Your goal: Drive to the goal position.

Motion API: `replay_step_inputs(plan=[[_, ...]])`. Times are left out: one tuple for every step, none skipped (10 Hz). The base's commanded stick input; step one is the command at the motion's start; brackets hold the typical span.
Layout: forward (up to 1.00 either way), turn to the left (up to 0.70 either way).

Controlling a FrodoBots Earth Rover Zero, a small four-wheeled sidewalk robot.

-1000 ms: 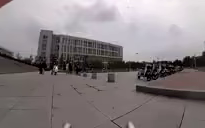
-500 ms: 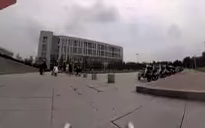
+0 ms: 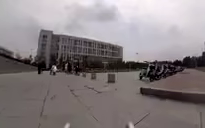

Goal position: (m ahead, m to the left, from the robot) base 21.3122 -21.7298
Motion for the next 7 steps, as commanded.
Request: replay_step_inputs(plan=[[0.85, 0.00], [0.85, 0.00], [0.85, 0.00], [0.85, 0.00], [0.85, 0.00], [0.85, 0.00], [0.85, 0.00]])
